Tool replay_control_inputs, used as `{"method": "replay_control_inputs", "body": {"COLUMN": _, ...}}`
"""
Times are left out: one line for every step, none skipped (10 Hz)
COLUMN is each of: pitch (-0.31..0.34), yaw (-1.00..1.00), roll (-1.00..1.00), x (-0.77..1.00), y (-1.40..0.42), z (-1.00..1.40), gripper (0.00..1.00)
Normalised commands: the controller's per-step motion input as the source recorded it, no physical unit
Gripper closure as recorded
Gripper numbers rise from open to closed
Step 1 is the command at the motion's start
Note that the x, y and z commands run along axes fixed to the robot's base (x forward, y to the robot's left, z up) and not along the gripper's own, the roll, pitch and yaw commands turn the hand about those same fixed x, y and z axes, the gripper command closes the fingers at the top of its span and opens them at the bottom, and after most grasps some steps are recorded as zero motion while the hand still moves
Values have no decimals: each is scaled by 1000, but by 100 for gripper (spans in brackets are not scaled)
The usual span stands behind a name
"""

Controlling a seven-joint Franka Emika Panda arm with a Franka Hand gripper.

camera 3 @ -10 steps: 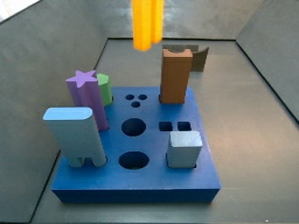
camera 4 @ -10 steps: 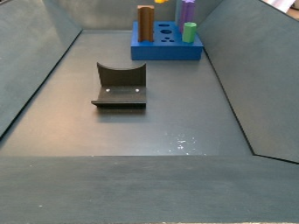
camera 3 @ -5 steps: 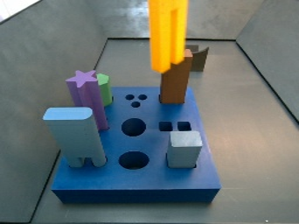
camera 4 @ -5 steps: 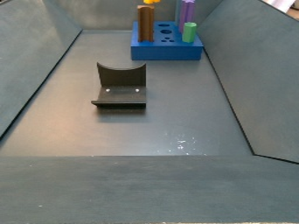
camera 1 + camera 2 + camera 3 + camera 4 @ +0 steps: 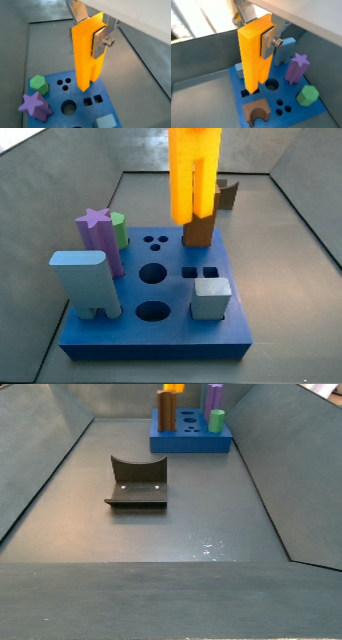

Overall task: Pick up the double-square object. Move up. Move to above the board. Insert the double-square object.
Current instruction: Insert the double-square object.

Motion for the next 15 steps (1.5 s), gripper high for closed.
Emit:
{"method": "replay_control_inputs", "body": {"pitch": 0, "yaw": -729, "roll": 76, "x": 271, "y": -51, "z": -286, "gripper": 100}}
{"method": "replay_control_inputs", "body": {"pitch": 27, "yaw": -709, "roll": 90, "x": 231, "y": -40, "z": -306, "gripper": 100}}
{"method": "replay_control_inputs", "body": {"pitch": 10, "yaw": -700, "roll": 109, "x": 257, "y": -31, "z": -340, "gripper": 100}}
{"method": "replay_control_inputs", "body": {"pitch": 0, "yaw": -660, "roll": 130, "x": 334, "y": -34, "z": -394, "gripper": 100}}
{"method": "replay_control_inputs", "body": {"pitch": 0, "yaw": -634, "roll": 164, "x": 366, "y": -17, "z": -463, "gripper": 100}}
{"method": "replay_control_inputs", "body": {"pitch": 89, "yaw": -494, "roll": 164, "x": 414, "y": -51, "z": -420, "gripper": 100}}
{"method": "replay_control_inputs", "body": {"pitch": 157, "yaw": -249, "roll": 244, "x": 546, "y": -209, "z": -360, "gripper": 100}}
{"method": "replay_control_inputs", "body": {"pitch": 177, "yaw": -23, "roll": 359, "x": 597, "y": -406, "z": -349, "gripper": 100}}
{"method": "replay_control_inputs", "body": {"pitch": 124, "yaw": 0, "roll": 370, "x": 394, "y": -420, "z": -231, "gripper": 100}}
{"method": "replay_control_inputs", "body": {"pitch": 140, "yaw": -6, "roll": 179, "x": 106, "y": -214, "z": -109, "gripper": 100}}
{"method": "replay_control_inputs", "body": {"pitch": 166, "yaw": -34, "roll": 179, "x": 0, "y": -143, "z": -123, "gripper": 100}}
{"method": "replay_control_inputs", "body": {"pitch": 96, "yaw": -43, "roll": 66, "x": -80, "y": -31, "z": -171, "gripper": 100}}
{"method": "replay_control_inputs", "body": {"pitch": 54, "yaw": -163, "roll": 0, "x": -137, "y": -20, "z": -257, "gripper": 100}}
{"method": "replay_control_inputs", "body": {"pitch": 0, "yaw": -317, "roll": -24, "x": -229, "y": 0, "z": -194, "gripper": 100}}
{"method": "replay_control_inputs", "body": {"pitch": 0, "yaw": -269, "roll": -27, "x": -240, "y": 0, "z": -66, "gripper": 100}}
